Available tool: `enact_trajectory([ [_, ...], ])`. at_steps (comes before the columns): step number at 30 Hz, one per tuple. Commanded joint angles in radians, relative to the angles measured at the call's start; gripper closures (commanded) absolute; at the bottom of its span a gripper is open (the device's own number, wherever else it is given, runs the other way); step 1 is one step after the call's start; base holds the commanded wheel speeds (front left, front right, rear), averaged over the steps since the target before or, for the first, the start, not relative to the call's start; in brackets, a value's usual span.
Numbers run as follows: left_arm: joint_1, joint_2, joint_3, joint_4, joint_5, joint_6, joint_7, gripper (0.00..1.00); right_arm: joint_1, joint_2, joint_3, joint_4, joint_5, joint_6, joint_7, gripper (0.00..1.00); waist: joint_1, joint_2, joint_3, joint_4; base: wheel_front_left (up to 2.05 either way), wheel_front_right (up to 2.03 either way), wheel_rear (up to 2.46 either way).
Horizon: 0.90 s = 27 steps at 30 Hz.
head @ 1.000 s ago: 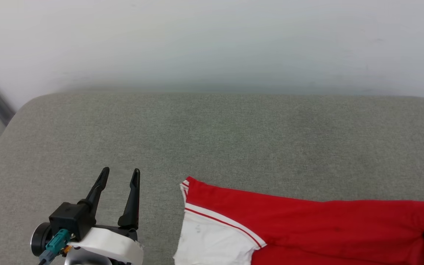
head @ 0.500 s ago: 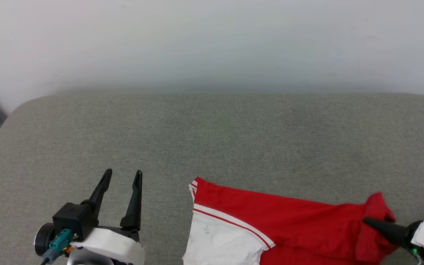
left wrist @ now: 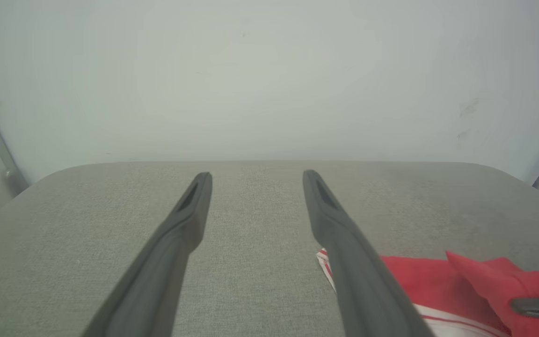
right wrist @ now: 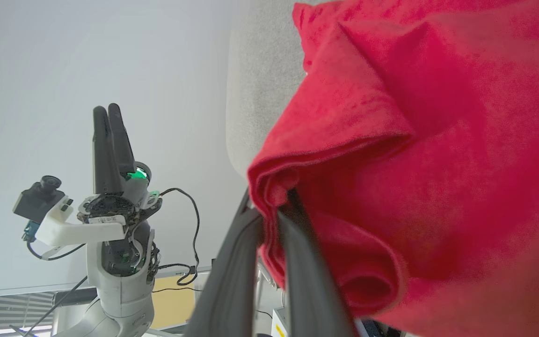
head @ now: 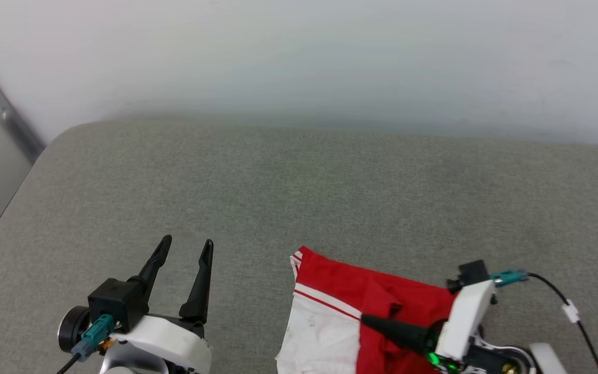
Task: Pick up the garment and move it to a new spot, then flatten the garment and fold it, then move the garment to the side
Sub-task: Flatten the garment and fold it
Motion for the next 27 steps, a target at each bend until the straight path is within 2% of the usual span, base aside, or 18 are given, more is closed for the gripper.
enact_trajectory([
  [1,-0.016,0.002,-0.003,0.004,0.001,-0.006,0.001,0.0,-0.034,0.001,0.076,0.018,0.017,0.0,-0.058,1.0,-0.0001,0.0,0.009,0.016,0.0,0.0,0.0],
  [3,-0.021,-0.002,-0.002,0.006,-0.003,-0.008,0.002,0.0,-0.055,0.001,0.141,0.041,0.016,0.0,-0.114,1.0,-0.0001,0.0,0.018,0.026,0.0,0.0,0.0],
  [4,-0.024,-0.004,-0.002,0.006,-0.004,-0.01,0.0,0.0,-0.067,0.001,0.165,0.054,0.014,0.0,-0.151,0.96,-0.0001,0.0,0.022,0.029,0.0,0.0,0.0],
  [6,-0.028,-0.005,-0.002,0.01,-0.006,-0.012,-0.002,0.0,-0.091,0.001,0.21,0.084,0.009,0.0,-0.214,0.6,-0.0001,0.0,0.027,0.036,0.0,0.0,0.0],
  [7,-0.031,-0.006,-0.002,0.013,-0.006,-0.016,-0.003,0.0,-0.105,0.001,0.233,0.101,0.004,0.0,-0.24,0.16,-0.0001,0.0,0.029,0.038,0.0,0.0,0.0],
  [8,-0.033,-0.007,-0.003,0.016,-0.005,-0.018,-0.004,0.0,-0.116,0.002,0.257,0.113,0.002,0.0,-0.258,0.0,-0.0001,0.0,0.03,0.04,0.0,0.0,0.0],
  [16,-0.027,-0.014,-0.003,0.034,-0.007,-0.015,-0.01,0.0,-0.196,0.001,0.379,0.079,0.006,0.0,-0.346,0.0,-0.0001,0.0,0.025,0.033,0.0,0.0,0.0],
  [18,-0.02,-0.017,-0.004,0.036,-0.007,-0.011,-0.01,0.0,-0.206,-0.017,0.402,0.063,-0.015,0.0,-0.348,0.0,-0.0001,0.0,0.019,0.027,0.0,0.0,0.0],
  [23,-0.012,-0.02,-0.001,0.044,-0.014,-0.01,-0.015,0.0,-0.231,-0.074,0.456,0.02,-0.126,0.0,-0.365,0.0,-0.0001,0.0,0.002,0.009,0.0,0.0,0.0],
  [27,0.0,-0.02,0.004,0.047,-0.016,-0.003,-0.019,0.0,-0.237,-0.149,0.462,-0.038,-0.294,0.0,-0.468,0.0,-0.0001,0.0,-0.007,-0.007,0.0,0.0,0.0],
])
